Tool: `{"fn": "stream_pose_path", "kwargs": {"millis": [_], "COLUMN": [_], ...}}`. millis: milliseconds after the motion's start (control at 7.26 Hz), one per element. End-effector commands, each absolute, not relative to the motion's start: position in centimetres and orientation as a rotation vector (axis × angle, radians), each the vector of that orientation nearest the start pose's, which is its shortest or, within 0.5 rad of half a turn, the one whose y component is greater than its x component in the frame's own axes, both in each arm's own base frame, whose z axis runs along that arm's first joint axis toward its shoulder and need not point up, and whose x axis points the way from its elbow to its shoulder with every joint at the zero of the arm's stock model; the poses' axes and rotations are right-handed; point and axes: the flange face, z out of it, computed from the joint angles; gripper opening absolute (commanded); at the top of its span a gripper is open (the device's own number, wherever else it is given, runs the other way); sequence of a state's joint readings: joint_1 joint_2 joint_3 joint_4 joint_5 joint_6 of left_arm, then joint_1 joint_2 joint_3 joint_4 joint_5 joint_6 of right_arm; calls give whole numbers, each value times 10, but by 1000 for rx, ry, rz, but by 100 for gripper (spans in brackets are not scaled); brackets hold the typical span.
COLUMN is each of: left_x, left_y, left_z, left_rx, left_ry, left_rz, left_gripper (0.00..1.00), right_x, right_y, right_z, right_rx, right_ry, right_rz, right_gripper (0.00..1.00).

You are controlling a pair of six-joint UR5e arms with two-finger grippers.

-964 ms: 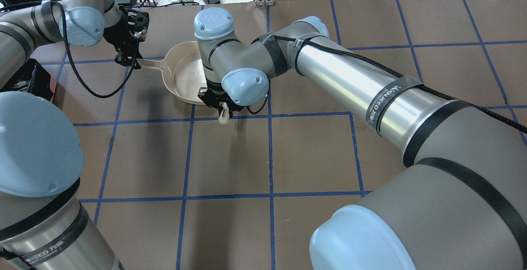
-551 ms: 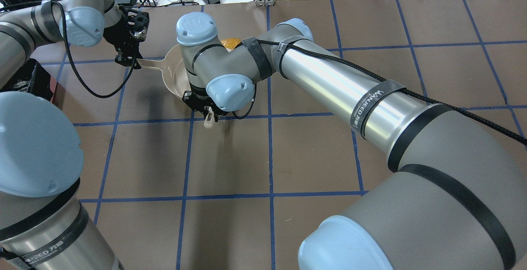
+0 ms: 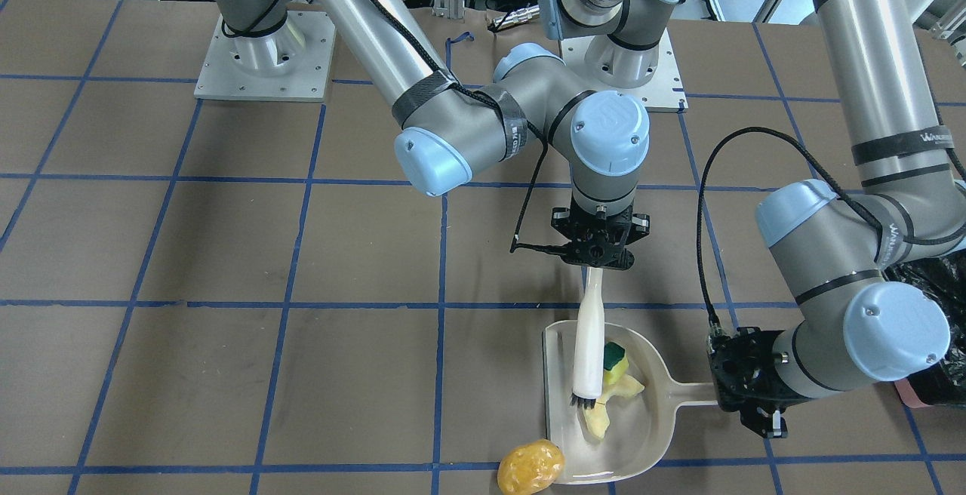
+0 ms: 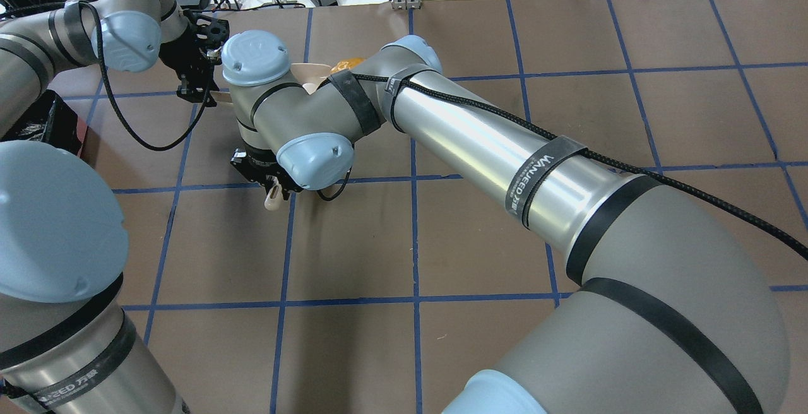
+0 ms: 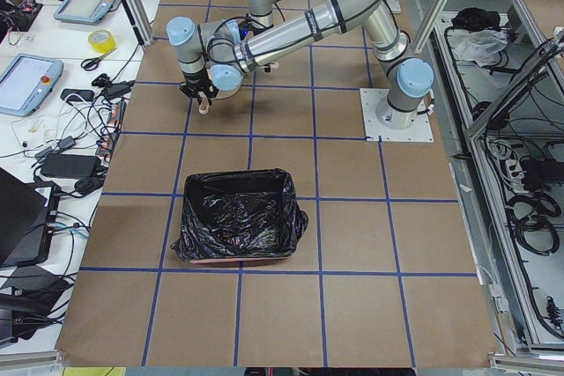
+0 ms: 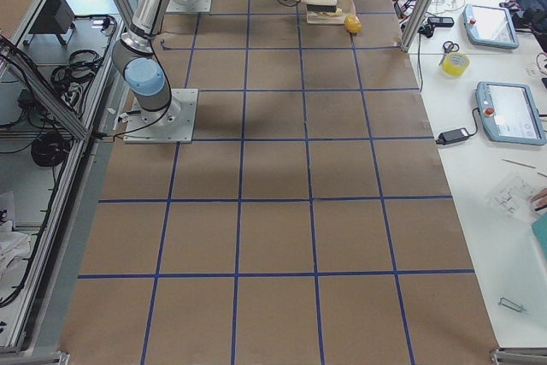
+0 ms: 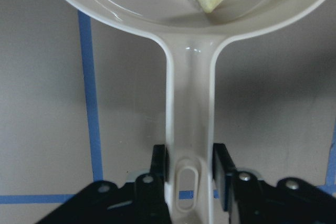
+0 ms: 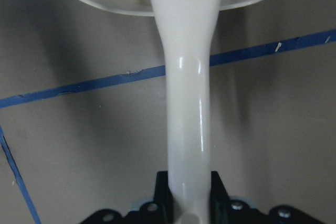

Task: Sweep and dump trash into bin
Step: 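Sweep the bagel and sponge into the dustpan with the right gripper's brush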

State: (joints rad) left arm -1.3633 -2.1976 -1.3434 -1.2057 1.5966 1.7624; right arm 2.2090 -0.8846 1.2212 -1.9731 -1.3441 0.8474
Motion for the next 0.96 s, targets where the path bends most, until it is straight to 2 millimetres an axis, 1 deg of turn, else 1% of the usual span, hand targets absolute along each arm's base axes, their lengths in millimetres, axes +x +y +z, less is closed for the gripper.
{"fn": "stream_pose_path", "kwargs": {"millis": [0,138,275,413,551,688,826], "left_x": [17,17,17,17,17,18,18], "left_y": [-718,-718,-719,-719,-719,-719,-719], "left_z": [252,252,251,251,252,251,250], "left_rx": [2216,2216,2217,2213,2209,2207,2204], "left_ry": [2246,2246,2244,2243,2242,2244,2246], "left_rz": [62,62,64,72,74,80,85], "left_gripper": [29,29,29,29,29,29,29], "right_x": [553,546,527,500,464,427,407], "right_y": [-516,-519,-526,-538,-559,-585,-600], "right_z": [302,309,317,327,334,330,325], "right_rx": [305,320,350,319,269,247,234], "right_ry": [2898,2904,2956,3001,3016,3027,3029], "right_rz": [94,74,84,86,102,125,132], "right_gripper": [0,0,0,0,0,0,0]}}
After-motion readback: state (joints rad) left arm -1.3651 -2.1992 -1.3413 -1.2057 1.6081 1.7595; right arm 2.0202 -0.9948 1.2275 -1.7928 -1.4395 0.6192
